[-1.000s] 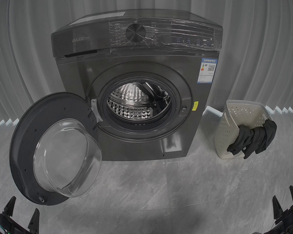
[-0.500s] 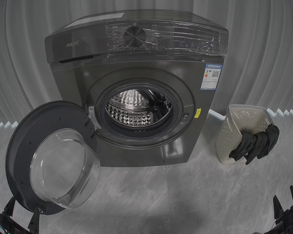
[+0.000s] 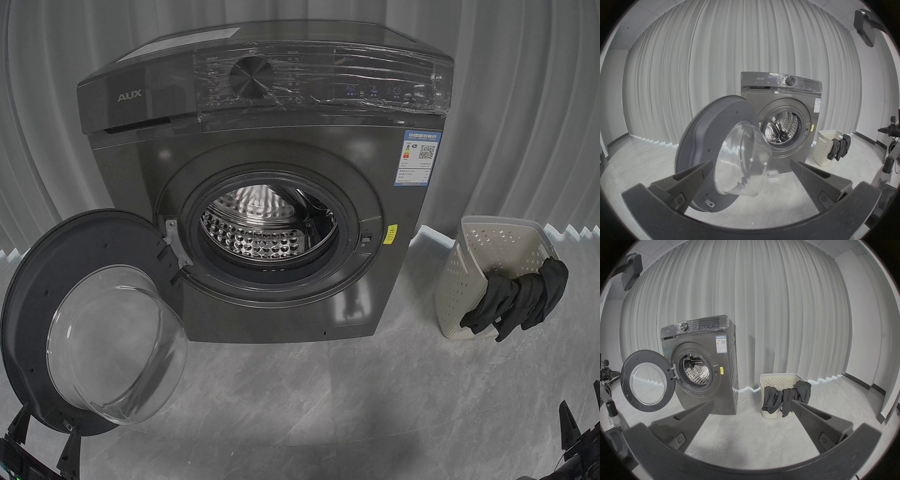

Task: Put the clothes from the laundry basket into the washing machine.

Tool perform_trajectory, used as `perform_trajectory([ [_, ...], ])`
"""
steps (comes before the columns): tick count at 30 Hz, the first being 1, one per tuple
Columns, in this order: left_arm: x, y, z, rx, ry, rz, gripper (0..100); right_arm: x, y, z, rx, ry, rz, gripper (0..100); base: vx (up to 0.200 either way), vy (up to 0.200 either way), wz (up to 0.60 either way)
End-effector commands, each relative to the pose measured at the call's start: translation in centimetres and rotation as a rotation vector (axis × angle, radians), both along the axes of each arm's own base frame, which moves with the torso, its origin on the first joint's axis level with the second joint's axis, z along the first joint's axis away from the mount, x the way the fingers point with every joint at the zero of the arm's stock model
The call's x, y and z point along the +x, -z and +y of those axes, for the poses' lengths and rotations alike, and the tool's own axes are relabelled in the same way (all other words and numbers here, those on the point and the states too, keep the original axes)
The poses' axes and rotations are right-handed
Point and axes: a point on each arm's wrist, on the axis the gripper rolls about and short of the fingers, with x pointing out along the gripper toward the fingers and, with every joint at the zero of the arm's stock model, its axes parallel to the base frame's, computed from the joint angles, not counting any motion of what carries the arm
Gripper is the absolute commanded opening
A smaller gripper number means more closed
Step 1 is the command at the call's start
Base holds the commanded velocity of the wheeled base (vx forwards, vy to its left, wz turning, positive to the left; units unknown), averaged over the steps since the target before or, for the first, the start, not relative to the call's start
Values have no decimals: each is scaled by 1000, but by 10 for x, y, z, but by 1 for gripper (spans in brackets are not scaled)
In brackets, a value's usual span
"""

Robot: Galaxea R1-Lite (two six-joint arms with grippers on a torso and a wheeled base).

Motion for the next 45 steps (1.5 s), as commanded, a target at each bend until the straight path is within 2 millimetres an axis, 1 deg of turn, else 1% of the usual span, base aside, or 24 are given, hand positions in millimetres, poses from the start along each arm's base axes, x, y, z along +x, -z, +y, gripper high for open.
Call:
perform_trajectory([
  [1, 0, 5, 0, 0, 0, -2, 100, 0, 5, 0, 0, 0, 6, 100, 0, -200, 0],
  [43, 0, 5, 0, 0, 0, -2, 100, 0, 5, 0, 0, 0, 6, 100, 0, -200, 0],
  [45, 0, 5, 0, 0, 0, -2, 100, 0, 5, 0, 0, 0, 6, 100, 0, 0, 0],
])
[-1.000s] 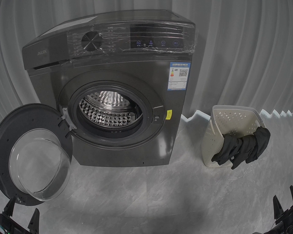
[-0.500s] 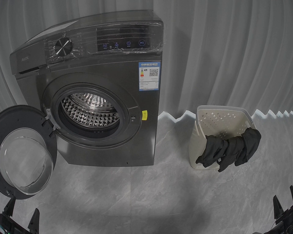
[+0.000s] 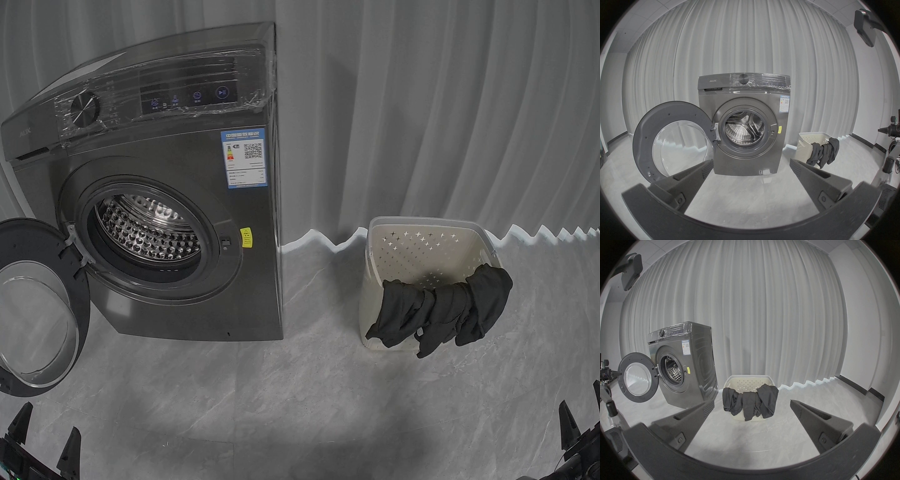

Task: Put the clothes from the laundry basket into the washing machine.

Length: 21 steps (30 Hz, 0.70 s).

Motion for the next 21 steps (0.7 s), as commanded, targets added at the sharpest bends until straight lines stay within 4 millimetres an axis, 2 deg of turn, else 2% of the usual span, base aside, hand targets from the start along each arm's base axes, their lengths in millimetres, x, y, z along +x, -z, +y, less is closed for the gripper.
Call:
perform_trajectory([
  [1, 0, 5, 0, 0, 0, -2, 100, 0, 5, 0, 0, 0, 3, 100, 0, 0, 0],
  [16, 0, 5, 0, 1, 0, -2, 100, 0, 5, 0, 0, 0, 3, 100, 0, 0, 0],
  [21, 0, 5, 0, 0, -3, -2, 100, 0, 5, 0, 0, 0, 3, 100, 0, -200, 0],
])
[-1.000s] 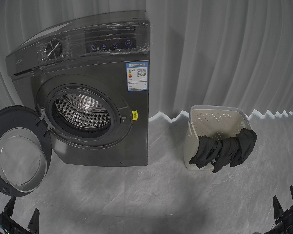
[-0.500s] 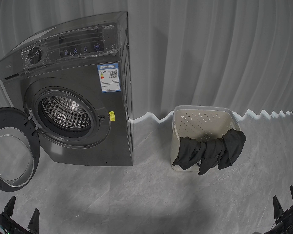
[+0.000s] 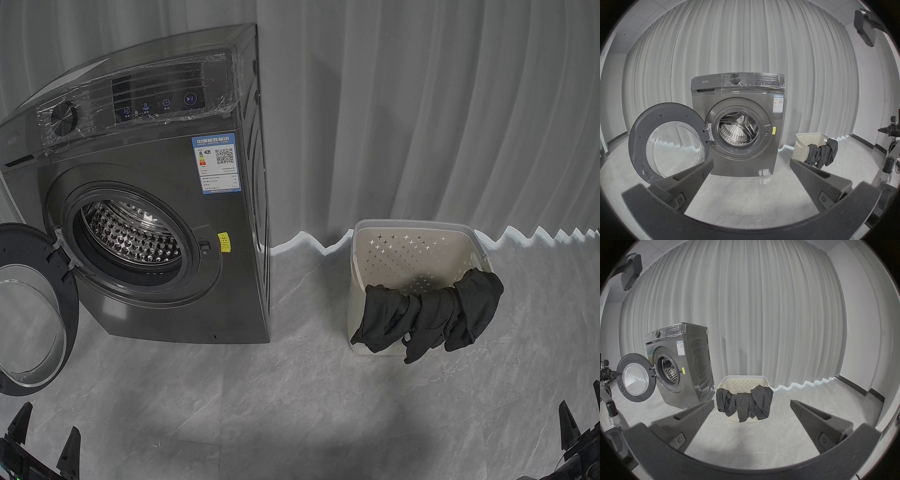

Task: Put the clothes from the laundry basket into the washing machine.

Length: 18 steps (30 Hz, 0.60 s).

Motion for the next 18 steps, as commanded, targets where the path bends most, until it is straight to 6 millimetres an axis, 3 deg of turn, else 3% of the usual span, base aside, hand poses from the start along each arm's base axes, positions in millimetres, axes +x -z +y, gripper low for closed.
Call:
perform_trajectory([
  [1, 0, 5, 0, -1, 1, -2, 100, 0, 5, 0, 0, -1, 2, 100, 0, -200, 0],
  [18, 0, 5, 0, -1, 1, -2, 100, 0, 5, 0, 0, -1, 2, 100, 0, -200, 0],
])
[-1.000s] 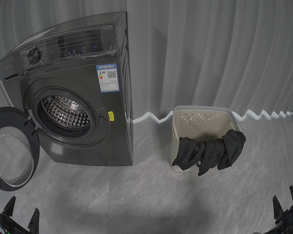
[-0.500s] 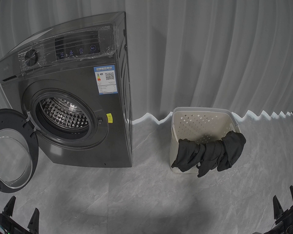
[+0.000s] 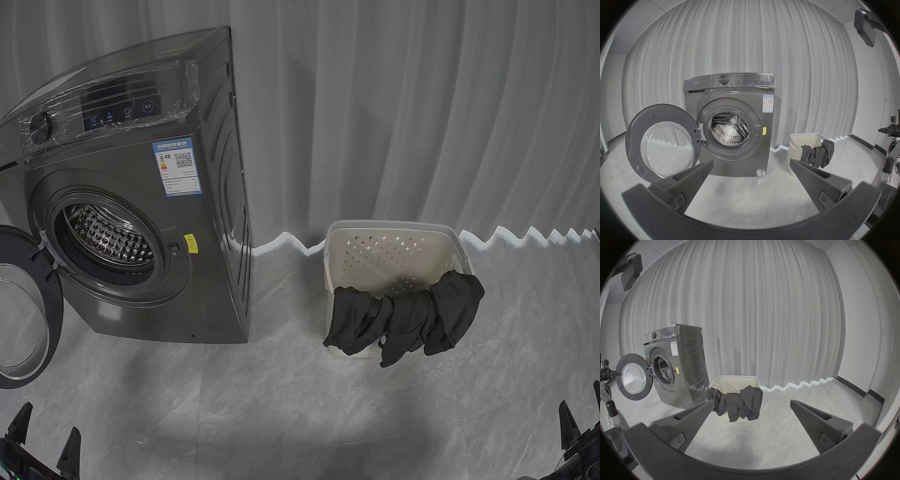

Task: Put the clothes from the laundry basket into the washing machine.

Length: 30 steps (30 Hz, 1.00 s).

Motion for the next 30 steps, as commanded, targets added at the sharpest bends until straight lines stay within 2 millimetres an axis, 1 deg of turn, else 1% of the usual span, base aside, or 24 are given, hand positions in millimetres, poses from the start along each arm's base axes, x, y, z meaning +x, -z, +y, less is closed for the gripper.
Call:
perform_trajectory([
  [1, 0, 5, 0, -1, 0, -1, 100, 0, 5, 0, 0, 0, 2, 100, 0, -200, 0],
  [4, 0, 5, 0, -1, 0, -1, 100, 0, 5, 0, 0, 0, 2, 100, 0, -200, 0],
  [13, 0, 5, 0, 1, 0, -1, 100, 0, 5, 0, 0, 0, 2, 100, 0, 0, 0],
  [25, 0, 5, 0, -1, 2, -1, 100, 0, 5, 0, 0, 0, 2, 100, 200, 0, 0],
  [30, 0, 5, 0, -2, 2, -1, 100, 0, 5, 0, 0, 0, 2, 100, 0, 0, 0],
])
